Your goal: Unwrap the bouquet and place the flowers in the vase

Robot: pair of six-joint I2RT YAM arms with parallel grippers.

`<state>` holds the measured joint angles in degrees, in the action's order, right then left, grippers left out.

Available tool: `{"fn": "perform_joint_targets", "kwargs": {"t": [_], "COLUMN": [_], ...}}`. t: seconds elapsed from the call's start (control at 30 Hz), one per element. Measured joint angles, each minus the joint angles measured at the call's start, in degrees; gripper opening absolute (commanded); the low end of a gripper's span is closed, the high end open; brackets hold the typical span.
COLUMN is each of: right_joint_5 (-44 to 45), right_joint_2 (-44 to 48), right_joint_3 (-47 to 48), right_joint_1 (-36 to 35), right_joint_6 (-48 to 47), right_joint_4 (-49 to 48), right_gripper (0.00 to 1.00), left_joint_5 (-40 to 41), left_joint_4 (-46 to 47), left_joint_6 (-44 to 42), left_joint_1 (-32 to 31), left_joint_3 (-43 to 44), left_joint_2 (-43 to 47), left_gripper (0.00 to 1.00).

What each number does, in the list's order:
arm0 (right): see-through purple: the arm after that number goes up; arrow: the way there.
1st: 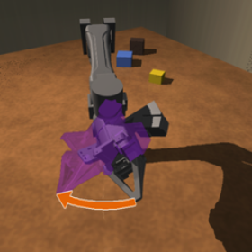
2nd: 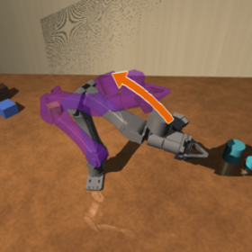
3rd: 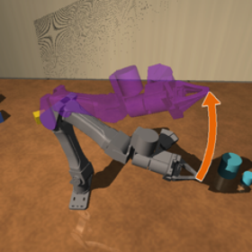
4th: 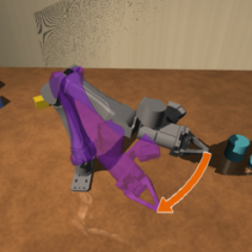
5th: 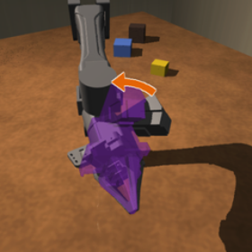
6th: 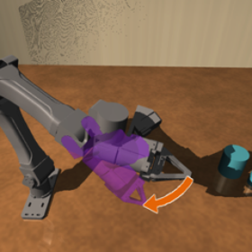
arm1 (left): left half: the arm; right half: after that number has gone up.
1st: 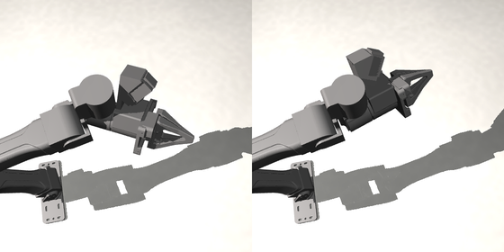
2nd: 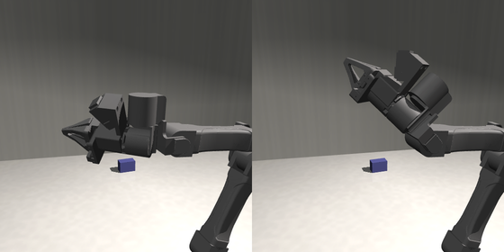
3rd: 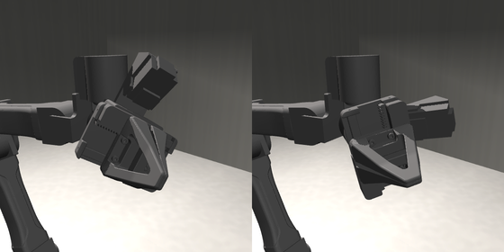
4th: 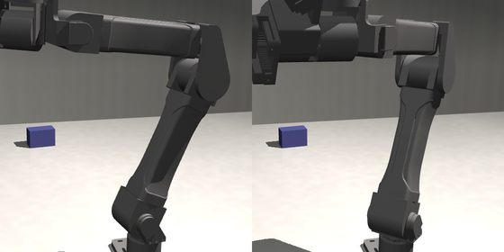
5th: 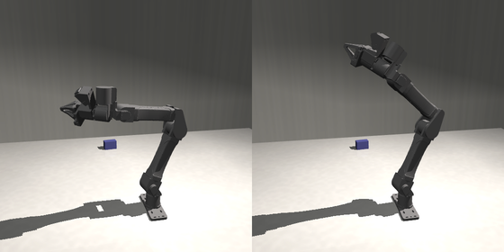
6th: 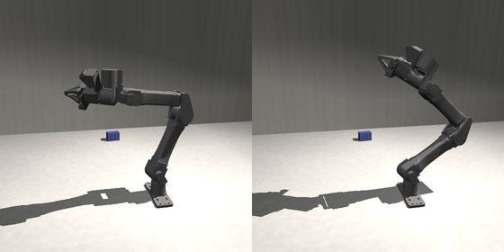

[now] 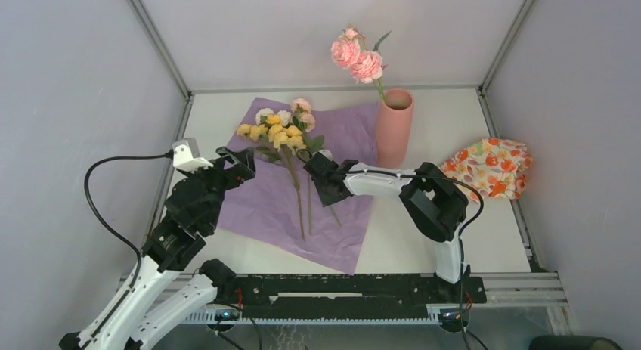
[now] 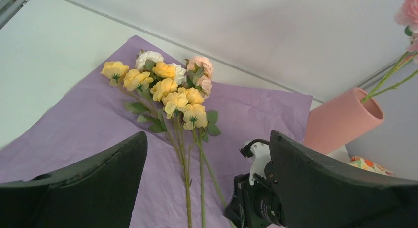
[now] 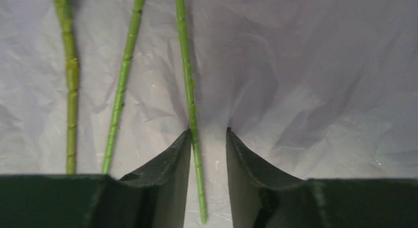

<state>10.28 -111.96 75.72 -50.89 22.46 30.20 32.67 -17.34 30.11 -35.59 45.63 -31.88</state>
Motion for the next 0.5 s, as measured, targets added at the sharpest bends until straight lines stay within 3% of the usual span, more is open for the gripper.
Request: {"fn": "perform_joint_targets", "kwargs": {"t": [0.2,0.37,0.5], "right_joint_5": [1.9,2.7,3.6], "right_joint_2": [-1.5,-2.3,-2.9], "right_joint_3": [1.1,2.0,2.7], "right_joint_1": [-0.7,-1.3,-1.7], "right_joint_6": [0.0,0.0,-0.1], "right_joint_4": [0.5,0.5,0.4], "right_gripper": [0.33,0.13,0.04], "left_joint_5": [0.0,-0.1,-0.1], "left_joint_4": [0.0,0.0,0.0], "left_joint_6": [0.0,0.0,0.0], "left_joint_1": [0.0,0.0,0.0], "left_joint_3": [-0.3,-0.3,-0.3], "left_joint_2": [-1.9,-2.5,-2.5], "left_gripper": [0.97,0.98,0.97]}}
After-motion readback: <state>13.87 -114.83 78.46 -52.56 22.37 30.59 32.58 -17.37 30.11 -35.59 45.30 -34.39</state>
